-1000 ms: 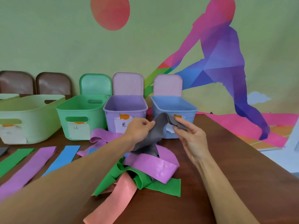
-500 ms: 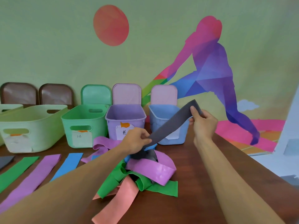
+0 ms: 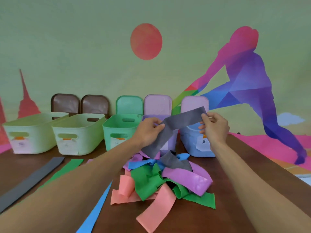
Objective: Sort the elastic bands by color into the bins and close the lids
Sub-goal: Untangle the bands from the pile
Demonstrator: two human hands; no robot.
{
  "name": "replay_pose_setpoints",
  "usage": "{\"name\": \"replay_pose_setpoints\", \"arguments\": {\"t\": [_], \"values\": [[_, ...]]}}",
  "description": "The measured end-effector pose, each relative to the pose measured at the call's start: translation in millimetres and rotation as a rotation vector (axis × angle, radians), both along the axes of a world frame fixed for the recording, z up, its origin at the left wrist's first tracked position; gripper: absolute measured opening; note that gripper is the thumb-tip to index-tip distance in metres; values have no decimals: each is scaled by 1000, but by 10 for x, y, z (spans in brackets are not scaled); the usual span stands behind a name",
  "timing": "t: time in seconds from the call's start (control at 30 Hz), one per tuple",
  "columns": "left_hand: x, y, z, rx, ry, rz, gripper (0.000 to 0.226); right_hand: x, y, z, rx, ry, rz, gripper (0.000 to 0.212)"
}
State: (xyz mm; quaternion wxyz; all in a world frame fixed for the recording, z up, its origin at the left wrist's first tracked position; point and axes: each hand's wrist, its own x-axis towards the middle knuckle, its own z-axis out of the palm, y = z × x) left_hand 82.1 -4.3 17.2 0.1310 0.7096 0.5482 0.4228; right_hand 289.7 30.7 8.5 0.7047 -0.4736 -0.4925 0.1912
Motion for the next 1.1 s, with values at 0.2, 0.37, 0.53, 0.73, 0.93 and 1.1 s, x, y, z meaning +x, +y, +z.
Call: {"name": "replay_pose_setpoints", "arguments": {"t": [0.2, 0.37, 0.53, 0.73, 0.93, 1.1], "values": [[-697, -371, -23, -111, -3, 64, 21, -439, 37, -25, 21, -267, 11, 9], [-1279, -675, -180, -263, -65, 126, 23, -952, -7, -42, 14, -337, 86, 8], [-1822, -1000, -348, -345, -84, 138, 25, -1601, -47, -94, 16, -597, 174, 15], [-2590, -1296, -648, -411, -187, 179, 18, -2522, -48, -197, 44, -891, 193, 20], [-3267, -1541, -838, -507, -392, 247, 13, -3416, 23, -405, 12, -1005, 330, 17], [-3619, -1656, -914, -529, -396, 318, 11, -4036, 57, -606, -32, -1060, 414, 19]]}}
